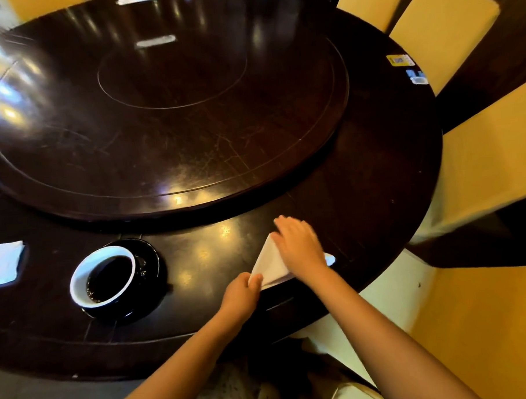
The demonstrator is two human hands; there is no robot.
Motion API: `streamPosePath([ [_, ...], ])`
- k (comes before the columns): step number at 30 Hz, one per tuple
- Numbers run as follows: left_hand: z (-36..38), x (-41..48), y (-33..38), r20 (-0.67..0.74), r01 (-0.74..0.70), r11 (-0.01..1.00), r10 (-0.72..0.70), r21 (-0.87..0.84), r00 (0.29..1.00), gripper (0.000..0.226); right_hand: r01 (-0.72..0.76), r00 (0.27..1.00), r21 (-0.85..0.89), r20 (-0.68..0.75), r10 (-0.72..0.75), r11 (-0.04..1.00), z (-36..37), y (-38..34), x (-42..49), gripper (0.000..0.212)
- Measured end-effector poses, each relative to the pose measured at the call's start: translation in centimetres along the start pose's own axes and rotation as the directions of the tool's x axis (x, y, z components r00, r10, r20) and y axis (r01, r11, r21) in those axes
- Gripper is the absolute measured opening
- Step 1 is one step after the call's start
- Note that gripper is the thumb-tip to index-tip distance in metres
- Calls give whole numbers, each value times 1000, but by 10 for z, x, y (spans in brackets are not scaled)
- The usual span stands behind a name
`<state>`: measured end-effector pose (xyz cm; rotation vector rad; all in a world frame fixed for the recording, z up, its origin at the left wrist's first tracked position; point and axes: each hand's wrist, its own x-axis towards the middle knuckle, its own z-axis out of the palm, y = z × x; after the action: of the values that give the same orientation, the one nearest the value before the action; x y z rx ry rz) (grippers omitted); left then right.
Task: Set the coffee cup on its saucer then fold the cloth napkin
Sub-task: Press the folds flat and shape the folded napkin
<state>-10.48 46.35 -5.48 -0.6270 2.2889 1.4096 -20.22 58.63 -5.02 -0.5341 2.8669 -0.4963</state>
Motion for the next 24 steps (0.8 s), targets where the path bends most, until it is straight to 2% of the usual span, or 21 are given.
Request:
streamPosePath([
  [2, -3, 7, -11, -11, 3, 993, -2, 118, 1000, 33, 116, 987, -78, 125, -106, 990, 27, -3, -12, 52],
  [5, -2, 10, -17, -35, -12, 979, 19, 204, 999, 31, 164, 981, -137, 126, -147, 977, 48, 5, -23, 58],
  [10, 3, 12, -18, -59, 27, 977, -15, 211, 998, 33, 6, 1000, -284, -4, -8, 959, 40, 49, -29, 58],
  [14, 2, 14, -16, -45, 32, 971, -22, 236, 999, 34, -63, 998, -313, 6, 69, 948, 31, 75, -38, 61],
  [16, 0, 11, -15, -18, 25, 975, -22, 219, 1000, 34, -94, 995, -310, -5, 97, 946, 31, 76, -39, 56],
  [18, -5, 7, -14, 6, -13, 969, 12, 247, 1000, 33, -112, 993, -296, 0, 117, 949, 31, 75, -39, 54],
  [21, -11, 5, -9, -33, -131, 914, 155, 385, 987, 28, -113, 993, -281, 5, 119, 953, 30, 74, -39, 55],
  [23, -9, 9, 2, -28, -168, 929, 187, 328, 982, 29, -113, 993, -276, 12, 121, 955, 30, 74, -38, 55],
  [24, -8, 14, 9, -20, -145, 949, 156, 279, 987, 32, -112, 993, -277, 16, 121, 954, 30, 74, -38, 55],
])
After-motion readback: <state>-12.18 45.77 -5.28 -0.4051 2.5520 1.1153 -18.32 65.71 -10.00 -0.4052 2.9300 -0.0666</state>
